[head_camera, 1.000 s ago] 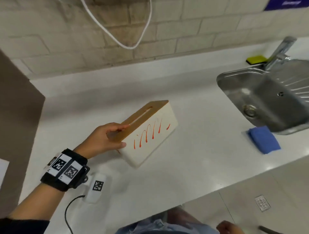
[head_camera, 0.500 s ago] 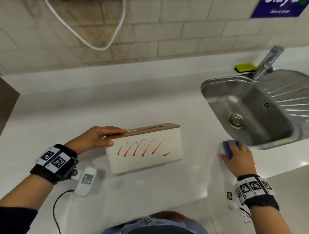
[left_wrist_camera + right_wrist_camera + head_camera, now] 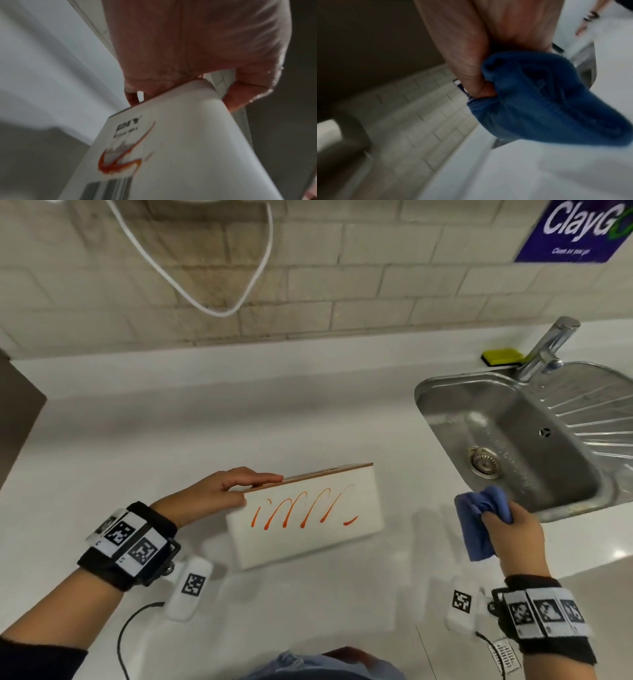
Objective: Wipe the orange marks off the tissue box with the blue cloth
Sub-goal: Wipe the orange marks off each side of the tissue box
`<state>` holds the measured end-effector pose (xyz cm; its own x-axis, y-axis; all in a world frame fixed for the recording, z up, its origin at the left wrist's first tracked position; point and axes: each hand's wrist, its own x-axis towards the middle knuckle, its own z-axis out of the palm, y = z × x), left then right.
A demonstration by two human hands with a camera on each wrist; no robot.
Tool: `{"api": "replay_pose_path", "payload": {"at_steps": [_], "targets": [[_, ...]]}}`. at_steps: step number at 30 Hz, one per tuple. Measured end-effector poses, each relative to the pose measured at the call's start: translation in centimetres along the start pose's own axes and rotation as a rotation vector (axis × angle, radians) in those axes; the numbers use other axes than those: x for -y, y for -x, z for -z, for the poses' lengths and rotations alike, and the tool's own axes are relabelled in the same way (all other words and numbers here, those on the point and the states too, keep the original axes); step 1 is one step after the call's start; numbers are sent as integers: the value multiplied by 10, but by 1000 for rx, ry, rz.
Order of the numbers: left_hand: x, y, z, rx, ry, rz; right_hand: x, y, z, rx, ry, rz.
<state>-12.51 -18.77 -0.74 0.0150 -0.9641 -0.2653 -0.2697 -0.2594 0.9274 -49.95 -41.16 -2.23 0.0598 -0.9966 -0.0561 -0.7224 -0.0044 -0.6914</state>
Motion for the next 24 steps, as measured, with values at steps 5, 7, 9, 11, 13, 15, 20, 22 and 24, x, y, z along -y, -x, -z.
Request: {"api": "replay_pose_path", "payload": {"at_steps": [5,7,9,11,13,15,20,22,24], "targets": [[3,-4,-16,-142,-127,6,78,79,-20,-19,-544,315],[4,-7,-20,-181,-254,2,96,96,-46,-36,-561,462],[2,-8,-21,-172,-285,-24,99,109,-75,-3,-513,578],[0,-8,-20,-167,-247,-37,91,117,-97,49,-421,647],[0,-6,-20,-146,-207,-25,83,119,-112,86,-362,629],[0,-5,-20,-121,-183,-4,82,117,-120,28,-262,620],[-2,-5,-21,-140,-79,37,86,111,-128,-82,-213,763],[-1,-5,-21,-164,-25,55,83,114,-132,-34,-246,815],[2,-5,-22,-187,25,72,79,118,-133,25,-284,852]]}}
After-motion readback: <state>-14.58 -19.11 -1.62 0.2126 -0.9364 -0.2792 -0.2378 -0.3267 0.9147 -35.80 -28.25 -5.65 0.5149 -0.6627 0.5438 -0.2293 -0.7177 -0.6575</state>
